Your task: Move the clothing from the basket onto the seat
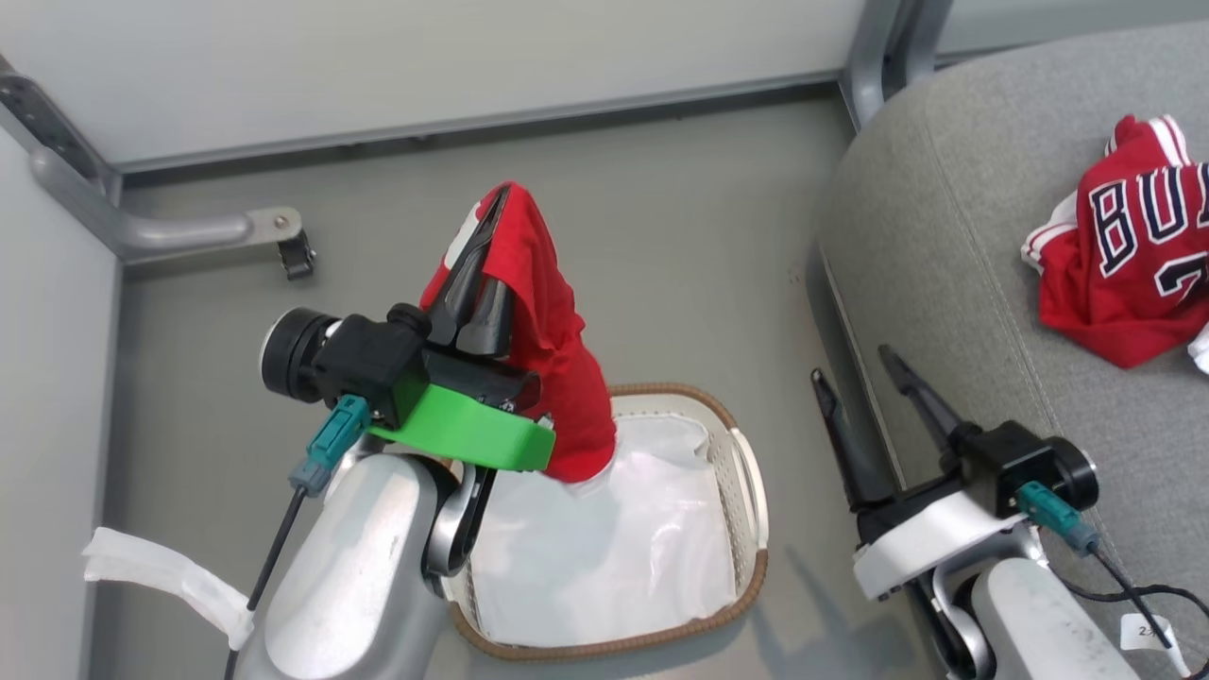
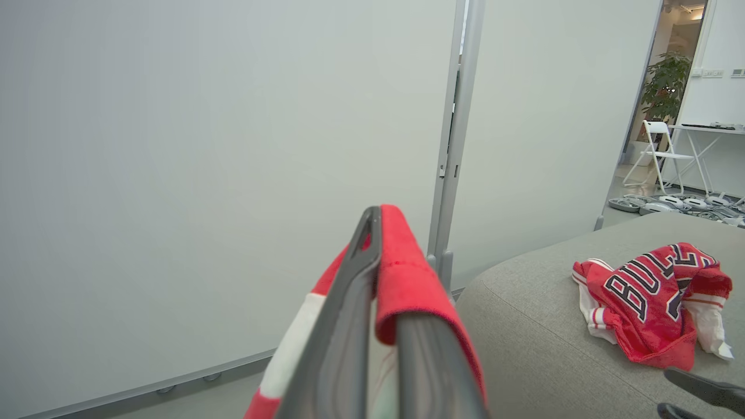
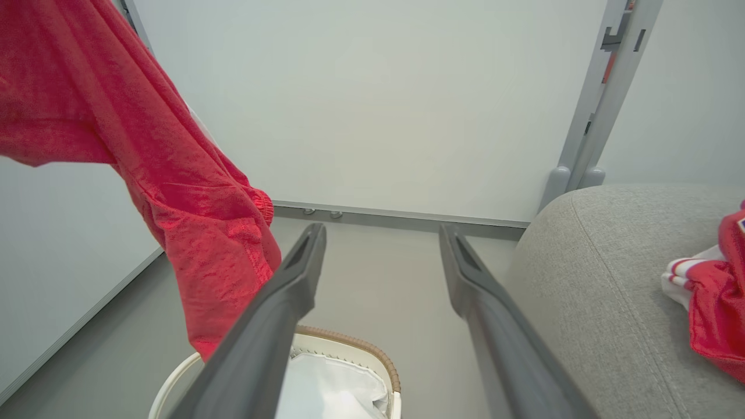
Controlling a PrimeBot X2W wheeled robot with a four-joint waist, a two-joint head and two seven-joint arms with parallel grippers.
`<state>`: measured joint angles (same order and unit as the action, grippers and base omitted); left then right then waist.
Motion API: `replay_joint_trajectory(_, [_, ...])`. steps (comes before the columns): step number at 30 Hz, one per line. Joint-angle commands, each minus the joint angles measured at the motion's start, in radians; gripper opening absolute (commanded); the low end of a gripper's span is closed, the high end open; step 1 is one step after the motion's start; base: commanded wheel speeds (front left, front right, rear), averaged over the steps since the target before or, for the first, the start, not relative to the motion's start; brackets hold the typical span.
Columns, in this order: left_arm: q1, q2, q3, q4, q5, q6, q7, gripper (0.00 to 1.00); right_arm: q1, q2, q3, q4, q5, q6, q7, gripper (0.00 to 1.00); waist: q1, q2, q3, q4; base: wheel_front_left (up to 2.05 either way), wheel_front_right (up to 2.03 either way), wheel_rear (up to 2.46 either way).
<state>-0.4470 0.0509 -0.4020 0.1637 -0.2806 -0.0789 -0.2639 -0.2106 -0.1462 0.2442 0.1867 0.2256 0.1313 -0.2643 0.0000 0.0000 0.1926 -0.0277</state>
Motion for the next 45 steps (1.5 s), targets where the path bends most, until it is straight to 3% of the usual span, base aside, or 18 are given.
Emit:
replay_joint_trajectory(1, [-0.019, 0.001, -0.004, -0.016, 0.002, -0.003, -0.001, 0.00, 0.017, -0.004, 0.016, 0.006, -0.008, -0.001, 0.000, 1.00, 0.0000, 0.0000, -0.067, 0.041, 0.00, 0.00, 0.00])
replay_joint_trajectory(12, [-0.062, 0.001, -0.091, -0.071, -0.062, 0.016, -0.001, 0.00, -0.137, 0.021, 0.309, 0.014, 0.033, -0.001, 0.000, 1.00, 0.0000, 0.0000, -0.085, 0.088, 0.00, 0.00, 0.00])
replay_joint_trajectory(16, [-0.067, 0.001, -0.143, -0.088, -0.082, 0.026, -0.001, 0.00, -0.237, 0.040, 0.408, 0.075, 0.038, -0.001, 0.000, 1.00, 0.0000, 0.0000, -0.089, 0.116, 0.00, 0.00, 0.00])
replay_joint_trajectory(22, [-0.066, 0.001, -0.237, -0.134, -0.127, 0.035, -0.001, 0.00, -0.324, 0.078, 0.440, 0.261, 0.025, -0.001, 0.000, 1.00, 0.0000, 0.0000, -0.103, 0.160, 0.00, 0.00, 0.00])
replay_joint_trajectory(24, [-0.065, 0.001, -0.265, -0.147, -0.139, 0.041, -0.001, 0.00, -0.341, 0.086, 0.425, 0.311, 0.031, -0.001, 0.000, 0.42, 0.0000, 0.0000, -0.109, 0.174, 0.00, 0.00, 0.00])
replay_joint_trajectory(25, [-0.064, 0.001, -0.276, -0.151, -0.143, 0.044, -0.001, 0.00, -0.343, 0.088, 0.413, 0.329, 0.038, -0.001, 0.000, 0.26, 0.0000, 0.0000, -0.111, 0.179, 0.00, 0.00, 0.00])
replay_joint_trajectory(26, [-0.065, 0.001, -0.287, -0.154, -0.146, 0.048, -0.001, 0.00, -0.350, 0.090, 0.405, 0.346, 0.039, -0.001, 0.000, 0.00, 0.0000, 0.0000, -0.113, 0.184, 0.00, 0.00, 0.00])
replay_joint_trajectory(35, [-0.055, 0.001, -0.304, -0.139, -0.145, 0.064, -0.001, 0.00, -0.365, 0.091, 0.400, 0.345, 0.099, -0.001, 0.000, 0.00, 0.0000, 0.0000, -0.117, 0.179, 0.00, 0.00, 0.00])
replay_joint_trajectory(45, [-0.030, 0.001, -0.248, -0.105, -0.117, 0.071, 0.000, 0.00, -0.290, 0.085, 0.334, 0.248, 0.067, -0.001, 0.000, 0.00, 0.0000, 0.0000, -0.102, 0.076, 0.00, 0.00, 0.00])
